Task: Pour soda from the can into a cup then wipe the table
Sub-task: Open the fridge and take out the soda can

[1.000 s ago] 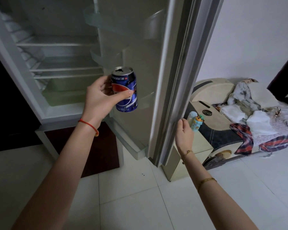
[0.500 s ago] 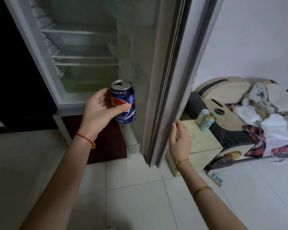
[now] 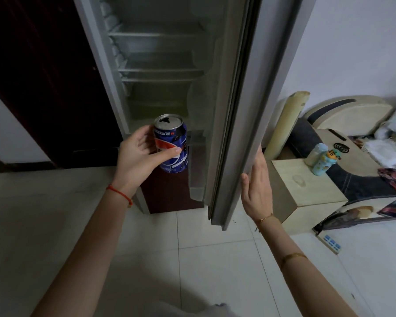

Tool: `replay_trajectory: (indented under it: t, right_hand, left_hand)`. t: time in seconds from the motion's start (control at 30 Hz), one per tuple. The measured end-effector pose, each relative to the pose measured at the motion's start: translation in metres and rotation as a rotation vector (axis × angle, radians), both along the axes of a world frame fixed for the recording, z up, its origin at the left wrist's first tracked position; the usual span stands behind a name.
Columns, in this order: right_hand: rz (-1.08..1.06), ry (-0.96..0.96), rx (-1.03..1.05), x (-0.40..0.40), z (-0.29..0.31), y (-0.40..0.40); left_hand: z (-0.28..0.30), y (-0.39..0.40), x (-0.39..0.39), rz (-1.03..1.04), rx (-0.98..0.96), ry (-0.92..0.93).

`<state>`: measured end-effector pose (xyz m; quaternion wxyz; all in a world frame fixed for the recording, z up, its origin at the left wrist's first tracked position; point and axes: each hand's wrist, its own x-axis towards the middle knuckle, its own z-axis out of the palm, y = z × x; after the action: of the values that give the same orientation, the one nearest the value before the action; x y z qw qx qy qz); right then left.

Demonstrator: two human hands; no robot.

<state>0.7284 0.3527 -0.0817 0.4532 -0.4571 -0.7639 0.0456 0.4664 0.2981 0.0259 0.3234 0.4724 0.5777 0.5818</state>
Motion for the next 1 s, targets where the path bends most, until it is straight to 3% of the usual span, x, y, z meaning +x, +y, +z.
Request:
replay_trajectory:
  t: [0.23, 0.83, 1.0]
  right_hand:
    - [-0.08, -0.172, 0.188, -0.075, 0.002, 0.002]
    - [0.017, -0.204, 0.215, -0.257, 0.013, 0.053]
    - [0.087, -0.133, 0.214, -0.293, 0.016, 0.078]
  left_hand:
    - [-0.008, -0.016, -0.073, 0.031, -0.034, 0.048]
    - [-0.032, -0.023, -0.198, 0.145, -0.046, 0.055]
    - [-0.034, -0.004, -0.229, 0.187, -0.054, 0.067]
